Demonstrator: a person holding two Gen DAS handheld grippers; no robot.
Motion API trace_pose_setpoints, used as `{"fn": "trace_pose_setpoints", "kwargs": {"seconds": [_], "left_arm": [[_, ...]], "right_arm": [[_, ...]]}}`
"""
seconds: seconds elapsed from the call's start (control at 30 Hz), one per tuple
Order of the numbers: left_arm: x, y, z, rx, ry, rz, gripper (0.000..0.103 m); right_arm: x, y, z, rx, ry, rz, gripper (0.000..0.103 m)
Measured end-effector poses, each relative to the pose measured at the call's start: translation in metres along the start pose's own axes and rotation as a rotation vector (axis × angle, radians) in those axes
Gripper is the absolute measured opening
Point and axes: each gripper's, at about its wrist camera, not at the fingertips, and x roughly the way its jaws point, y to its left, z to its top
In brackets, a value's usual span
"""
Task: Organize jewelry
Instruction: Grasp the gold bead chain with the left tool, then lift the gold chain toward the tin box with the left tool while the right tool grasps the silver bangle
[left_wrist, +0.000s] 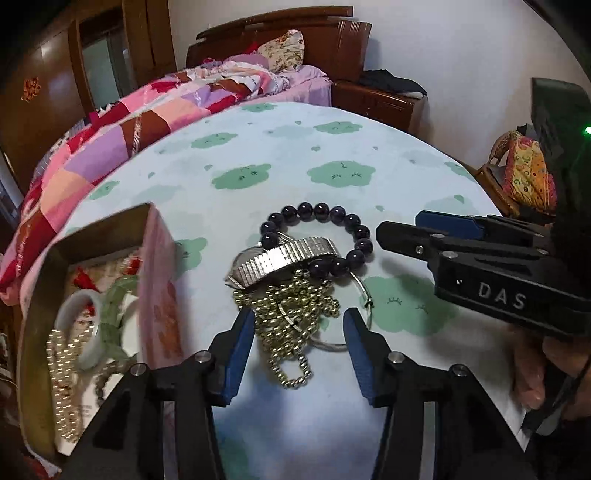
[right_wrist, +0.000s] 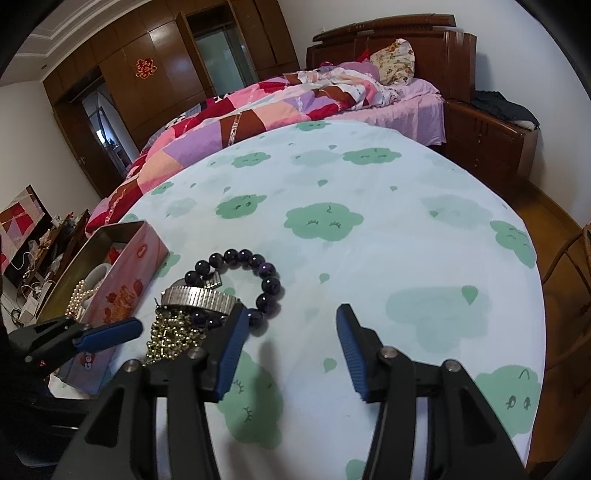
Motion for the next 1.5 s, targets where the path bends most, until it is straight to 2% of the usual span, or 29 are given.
{"fn": "trace_pose_setpoints", "kwargs": {"seconds": [0.17, 0.2, 0.3, 0.37, 0.4, 0.53, 0.7, 0.83, 0.93, 1.07, 1.23, 1.43, 1.5], "left_arm": [[0.005, -0.001, 0.004, 0.007, -0.007, 0.02, 0.049], [0.005, -0.002, 0.004, 0.013, -0.011, 0.032, 0.034], [0.002, -0.006, 0.001, 0.064, -0.011, 0.067, 0.011], [-0.001, -0.008, 0.0, 0.084, -0.019, 0.063, 0.008], [-0.003, -0.008, -0.001, 0.082, -0.019, 0.051, 0.004], [-0.025, -0.004, -0.002, 0.047, -0.07, -0.004, 0.004], [-0.071, 0.007, 0.003, 0.004, -0.189, -0.031, 0.004], [-0.09, 0.017, 0.008, -0.028, -0.241, -0.023, 0.004], [-0.092, 0.025, 0.008, -0.051, -0.257, 0.011, 0.004], [-0.093, 0.039, 0.003, -0.092, -0.264, 0.009, 0.004], [-0.096, 0.048, -0.004, -0.116, -0.27, -0.008, 0.004], [-0.1, 0.058, -0.008, -0.147, -0.28, -0.018, 0.004], [-0.099, 0.059, -0.009, -0.153, -0.277, -0.022, 0.004]], "right_arm": [[0.0, 0.0, -0.001, -0.001, 0.002, 0.003, 0.054], [0.0, 0.0, -0.001, -0.001, 0.003, 0.003, 0.054], [0.0, 0.001, -0.001, -0.003, 0.005, 0.006, 0.054], [0.0, 0.001, -0.001, -0.003, 0.007, 0.006, 0.054], [0.0, 0.001, -0.001, -0.003, 0.006, 0.007, 0.054], [0.0, 0.001, -0.002, 0.001, 0.004, 0.01, 0.054], [0.0, 0.001, -0.002, -0.002, 0.003, 0.008, 0.054], [-0.004, 0.0, -0.002, 0.001, -0.016, 0.011, 0.054], [-0.007, 0.001, -0.003, -0.002, -0.032, 0.007, 0.054], [-0.009, 0.019, -0.006, -0.081, -0.007, 0.002, 0.054], [-0.01, 0.051, -0.017, -0.183, 0.029, 0.067, 0.054], [0.003, 0.078, -0.028, -0.286, 0.073, 0.095, 0.046], [0.009, 0.082, -0.029, -0.305, 0.099, 0.088, 0.039]]}}
